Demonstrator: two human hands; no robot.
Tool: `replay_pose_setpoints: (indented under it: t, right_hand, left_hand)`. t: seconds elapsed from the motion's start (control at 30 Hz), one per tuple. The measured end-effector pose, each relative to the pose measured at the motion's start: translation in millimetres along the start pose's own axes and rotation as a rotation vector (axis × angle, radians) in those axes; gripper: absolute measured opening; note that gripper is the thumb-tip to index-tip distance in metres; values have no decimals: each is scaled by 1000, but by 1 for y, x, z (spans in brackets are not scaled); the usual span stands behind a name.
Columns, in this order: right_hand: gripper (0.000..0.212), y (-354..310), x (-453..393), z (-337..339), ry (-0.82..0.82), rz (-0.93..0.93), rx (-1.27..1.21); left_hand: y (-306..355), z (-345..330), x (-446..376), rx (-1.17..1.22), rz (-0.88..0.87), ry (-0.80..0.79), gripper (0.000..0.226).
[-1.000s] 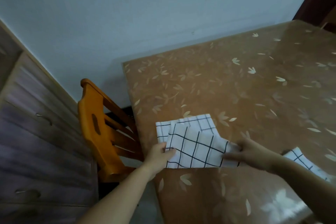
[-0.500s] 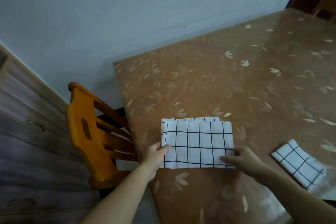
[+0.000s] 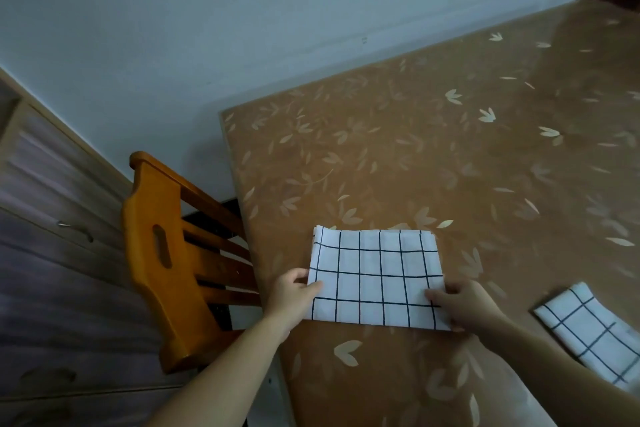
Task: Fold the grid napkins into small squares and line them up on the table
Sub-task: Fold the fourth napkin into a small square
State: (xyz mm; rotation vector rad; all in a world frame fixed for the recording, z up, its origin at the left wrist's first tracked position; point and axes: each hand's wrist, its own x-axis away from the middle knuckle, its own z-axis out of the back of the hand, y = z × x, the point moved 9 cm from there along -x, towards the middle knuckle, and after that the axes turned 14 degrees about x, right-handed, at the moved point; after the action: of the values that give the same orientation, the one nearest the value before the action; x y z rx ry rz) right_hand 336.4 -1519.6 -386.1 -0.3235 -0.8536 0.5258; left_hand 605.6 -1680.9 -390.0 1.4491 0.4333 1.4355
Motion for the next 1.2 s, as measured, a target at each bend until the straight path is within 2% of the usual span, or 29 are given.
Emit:
replay_pose_setpoints:
  t: [0.1,0.27,0.37,0.43,0.5,0.6,0.67,0.77,0.83,0.9,0.97,1.03,1.1,1.2]
  right_hand:
    - [20,-1,-2,0,0,-9,25]
    - [25,-3,-3,3,9,-25,58]
    - [29,-6,-3,3,7,-6,88]
    - [26,-7,-4,3,10,4,87]
    - [21,-7,-3,4,5,4,80]
    - [18,-6,-3,3,-1,3,63]
    - [16,-6,-3,2,31,16,38]
    - [14,-15,3,21,277,114,8]
    - [26,-28,16,32,525,224,147]
    - [36,-60,36,16,645,423,312]
    - [46,-96,46,-27,573,641,430]
    - [57,-122,46,-75,402,760,514]
    - [65,-127,34,-100,318,754,548]
    - [66,-109,14,-98,369,711,635]
  left_hand:
    - [-1,3,-4,-80,-34,17,30]
    - [17,6,1,-405,-224,117,39]
    - [37,-5,16,-632,-577,155,41]
    - [38,-33,23,-751,-699,-2,46]
    - [25,-61,22,-892,-698,-145,52]
    - [13,-75,17,-1056,-721,-119,55]
    - [0,-73,9,-1096,-651,-109,60]
    - [-9,-72,4,-1114,-599,-106,59]
    - [-11,-74,4,-1114,-600,-120,60]
    - [-8,-73,8,-1096,-612,-126,60]
    - [-7,-74,10,-1095,-636,-129,61]
    - [-9,-76,8,-1112,-649,-138,62]
    - [-8,-76,6,-1125,-624,-115,70]
    - [-7,-75,5,-1132,-627,-77,66]
